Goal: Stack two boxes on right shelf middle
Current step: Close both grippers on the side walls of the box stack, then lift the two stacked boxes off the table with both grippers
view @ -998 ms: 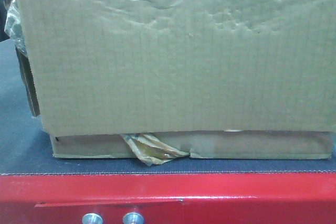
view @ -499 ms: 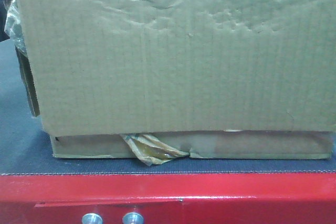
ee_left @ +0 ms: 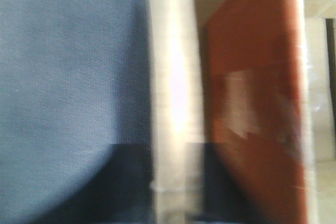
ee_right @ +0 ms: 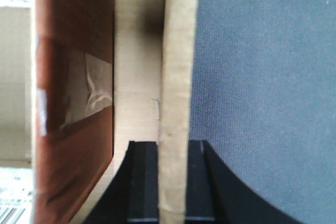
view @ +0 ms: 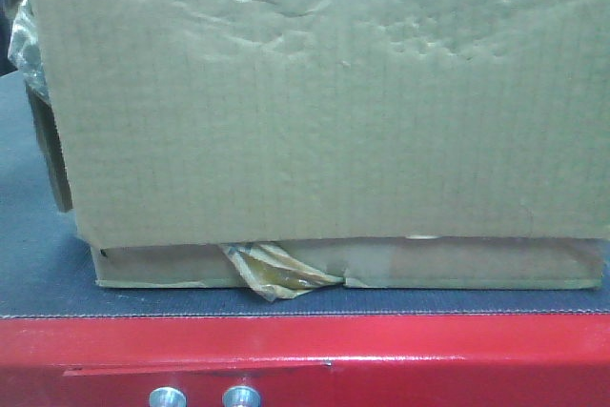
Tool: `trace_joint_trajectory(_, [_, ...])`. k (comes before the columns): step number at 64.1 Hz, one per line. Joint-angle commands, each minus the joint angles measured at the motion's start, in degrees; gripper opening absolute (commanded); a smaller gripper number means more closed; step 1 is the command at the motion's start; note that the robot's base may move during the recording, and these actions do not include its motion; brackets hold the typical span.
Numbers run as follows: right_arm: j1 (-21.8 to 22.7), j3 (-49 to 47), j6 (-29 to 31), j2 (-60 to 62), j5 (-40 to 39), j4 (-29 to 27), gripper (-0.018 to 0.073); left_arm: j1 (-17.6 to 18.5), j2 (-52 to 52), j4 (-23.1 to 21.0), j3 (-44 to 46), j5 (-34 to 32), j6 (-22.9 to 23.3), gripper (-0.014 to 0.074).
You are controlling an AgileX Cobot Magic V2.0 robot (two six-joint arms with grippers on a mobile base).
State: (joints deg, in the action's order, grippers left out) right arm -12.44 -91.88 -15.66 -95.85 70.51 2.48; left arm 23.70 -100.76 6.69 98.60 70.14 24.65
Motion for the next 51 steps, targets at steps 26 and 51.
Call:
trace_joint_trajectory(26, [-6.6, -0.7, -9.7, 3.5, -1.9, 11.9, -0.0162, 3.0, 2.4, 10.3, 7.3, -0.2, 4.9, -0.0111])
trace_joint_trajectory(51, [-6.6, -12.7, -9.8, 6.1, -11.2, 17.3, -0.0162, 3.0, 3.5, 17.3, 22.0, -0.8, 4.9, -0.0111])
